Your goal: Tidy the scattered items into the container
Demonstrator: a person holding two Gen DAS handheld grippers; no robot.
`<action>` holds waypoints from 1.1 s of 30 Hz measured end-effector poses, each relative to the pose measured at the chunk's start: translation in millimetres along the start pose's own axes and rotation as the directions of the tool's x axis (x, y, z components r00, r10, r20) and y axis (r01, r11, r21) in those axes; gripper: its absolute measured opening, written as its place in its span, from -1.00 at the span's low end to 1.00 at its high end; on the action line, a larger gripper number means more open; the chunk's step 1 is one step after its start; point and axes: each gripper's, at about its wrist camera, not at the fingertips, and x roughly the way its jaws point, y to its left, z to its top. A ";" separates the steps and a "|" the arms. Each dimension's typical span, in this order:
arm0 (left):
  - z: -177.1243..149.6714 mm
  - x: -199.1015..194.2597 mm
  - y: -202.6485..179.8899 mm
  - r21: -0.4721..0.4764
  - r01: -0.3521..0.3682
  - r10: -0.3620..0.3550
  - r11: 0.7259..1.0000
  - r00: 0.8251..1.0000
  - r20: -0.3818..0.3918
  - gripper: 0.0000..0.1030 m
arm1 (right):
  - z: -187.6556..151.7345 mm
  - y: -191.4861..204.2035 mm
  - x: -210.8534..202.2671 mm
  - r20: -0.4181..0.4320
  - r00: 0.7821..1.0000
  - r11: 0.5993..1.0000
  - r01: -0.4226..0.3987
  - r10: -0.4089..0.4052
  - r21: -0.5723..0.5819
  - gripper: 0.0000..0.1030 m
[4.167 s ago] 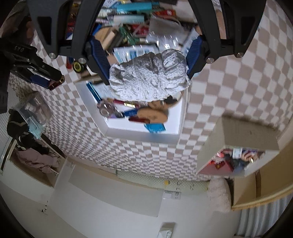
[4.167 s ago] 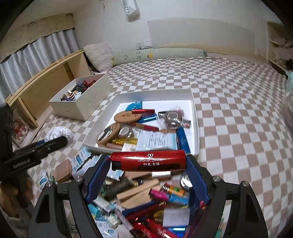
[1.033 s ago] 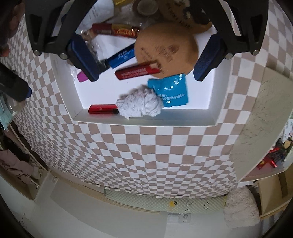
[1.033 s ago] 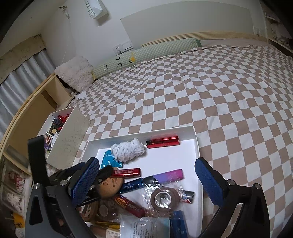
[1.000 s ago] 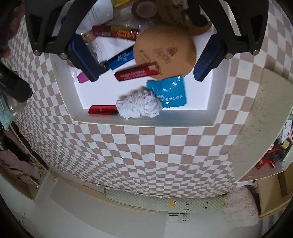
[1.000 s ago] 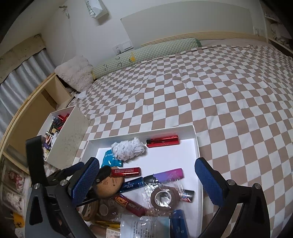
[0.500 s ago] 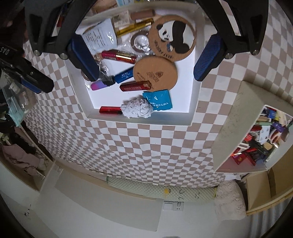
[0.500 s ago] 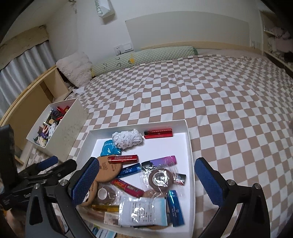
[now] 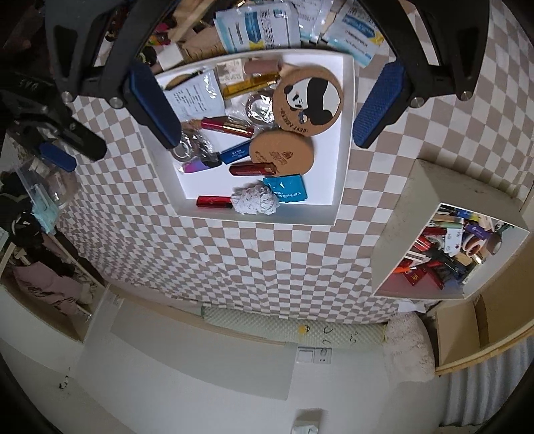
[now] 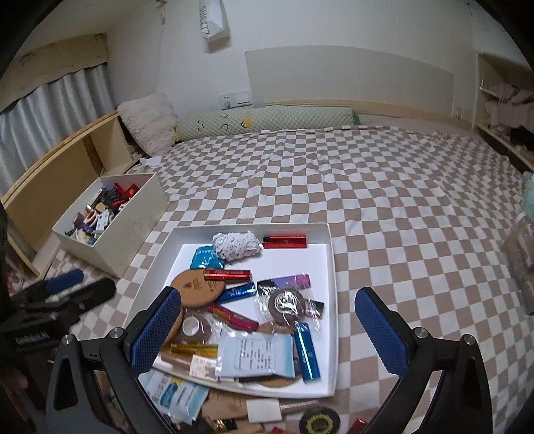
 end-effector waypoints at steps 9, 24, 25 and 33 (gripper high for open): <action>-23.6 -47.1 -13.9 0.023 -0.011 0.010 1.000 0.999 0.051 1.00 | -17.4 5.2 -40.7 0.028 1.000 1.000 -0.007 0.007 -0.001 1.00; -66.6 -133.9 -45.0 0.107 0.042 -0.056 0.993 0.989 0.134 1.00 | -57.9 14.3 -116.2 0.089 0.996 0.999 -0.012 0.015 -0.038 1.00; -70.4 -139.1 -45.3 0.109 0.044 -0.059 0.993 0.988 0.140 1.00 | -61.8 14.2 -120.3 0.092 0.996 0.999 -0.012 0.015 -0.037 1.00; -101.3 -165.5 -48.0 0.133 0.029 -0.051 0.991 0.985 0.162 1.00 | -95.3 16.9 -153.5 0.101 0.995 0.999 -0.009 0.014 -0.045 1.00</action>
